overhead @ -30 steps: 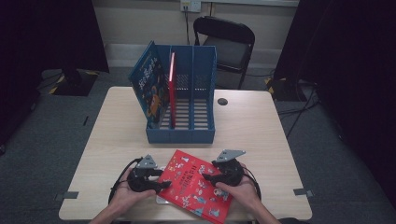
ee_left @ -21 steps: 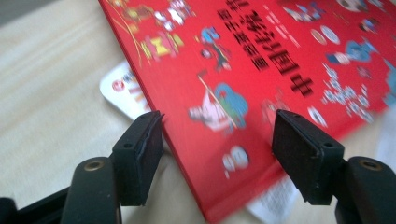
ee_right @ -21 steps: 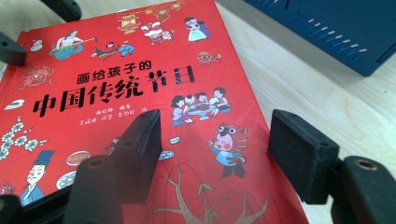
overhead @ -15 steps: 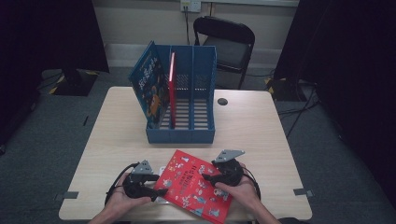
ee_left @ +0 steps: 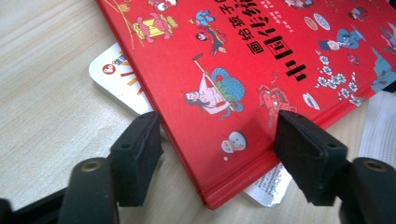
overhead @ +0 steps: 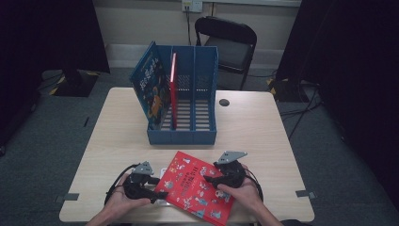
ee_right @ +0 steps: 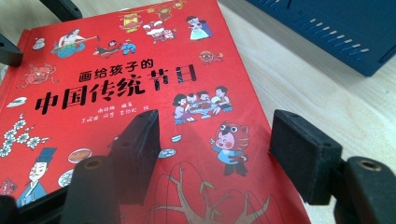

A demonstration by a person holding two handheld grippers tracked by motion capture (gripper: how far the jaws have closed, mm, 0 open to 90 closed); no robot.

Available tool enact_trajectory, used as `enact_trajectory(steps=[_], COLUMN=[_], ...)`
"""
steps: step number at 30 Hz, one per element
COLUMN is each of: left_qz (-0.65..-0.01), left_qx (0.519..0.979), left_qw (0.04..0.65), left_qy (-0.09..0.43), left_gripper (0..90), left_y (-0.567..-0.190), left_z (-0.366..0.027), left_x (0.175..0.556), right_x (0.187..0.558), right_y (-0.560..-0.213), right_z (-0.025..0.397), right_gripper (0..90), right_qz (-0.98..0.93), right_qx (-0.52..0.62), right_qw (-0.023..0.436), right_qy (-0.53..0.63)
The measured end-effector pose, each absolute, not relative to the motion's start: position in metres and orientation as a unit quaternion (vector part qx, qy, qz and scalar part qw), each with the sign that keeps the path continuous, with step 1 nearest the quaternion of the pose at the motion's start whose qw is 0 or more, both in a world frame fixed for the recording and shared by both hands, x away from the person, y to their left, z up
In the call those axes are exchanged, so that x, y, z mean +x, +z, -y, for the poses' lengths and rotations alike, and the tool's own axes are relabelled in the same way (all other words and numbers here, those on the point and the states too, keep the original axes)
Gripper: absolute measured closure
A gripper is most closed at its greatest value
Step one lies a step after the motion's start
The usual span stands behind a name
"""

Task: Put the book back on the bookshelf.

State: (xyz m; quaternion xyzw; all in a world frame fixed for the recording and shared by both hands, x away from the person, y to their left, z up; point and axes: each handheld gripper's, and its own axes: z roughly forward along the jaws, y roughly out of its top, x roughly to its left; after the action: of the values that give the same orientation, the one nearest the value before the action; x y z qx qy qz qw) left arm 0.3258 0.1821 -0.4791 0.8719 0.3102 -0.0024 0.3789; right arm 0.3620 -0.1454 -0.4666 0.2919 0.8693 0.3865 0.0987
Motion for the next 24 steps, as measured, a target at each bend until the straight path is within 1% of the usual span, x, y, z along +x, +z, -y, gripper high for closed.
enact_trajectory(steps=[4, 7, 13, 15, 19, 24], left_qz=[-0.315, -0.317, -0.325, -0.325, -0.328, -0.344], left_qx=[0.870, 0.870, 0.864, 0.865, 0.863, 0.852], left_qw=[0.379, 0.378, 0.385, 0.382, 0.384, 0.393], left_qy=[-0.003, 0.010, 0.016, 0.022, 0.028, 0.030], left_gripper=[33.1, 35.1, 38.5, 39.6, 41.8, 42.6], left_y=[-0.479, -0.478, -0.477, -0.477, -0.477, -0.479], left_z=[-0.182, -0.181, -0.181, -0.180, -0.179, -0.178], left_x=[0.327, 0.327, 0.331, 0.333, 0.338, 0.342], right_x=[0.362, 0.361, 0.360, 0.361, 0.366, 0.369], right_y=[-0.466, -0.466, -0.465, -0.464, -0.465, -0.469], right_z=[0.146, 0.146, 0.145, 0.145, 0.150, 0.152], right_gripper=[34.2, 38.4, 39.4, 37.9, 29.1, 29.7], right_qz=[-0.870, -0.870, -0.875, -0.876, -0.866, -0.866], right_qx=[0.293, 0.289, 0.282, 0.284, 0.310, 0.322], right_qw=[0.099, 0.090, 0.090, 0.096, 0.106, 0.091], right_qy=[0.385, 0.388, 0.382, 0.379, 0.376, 0.371])
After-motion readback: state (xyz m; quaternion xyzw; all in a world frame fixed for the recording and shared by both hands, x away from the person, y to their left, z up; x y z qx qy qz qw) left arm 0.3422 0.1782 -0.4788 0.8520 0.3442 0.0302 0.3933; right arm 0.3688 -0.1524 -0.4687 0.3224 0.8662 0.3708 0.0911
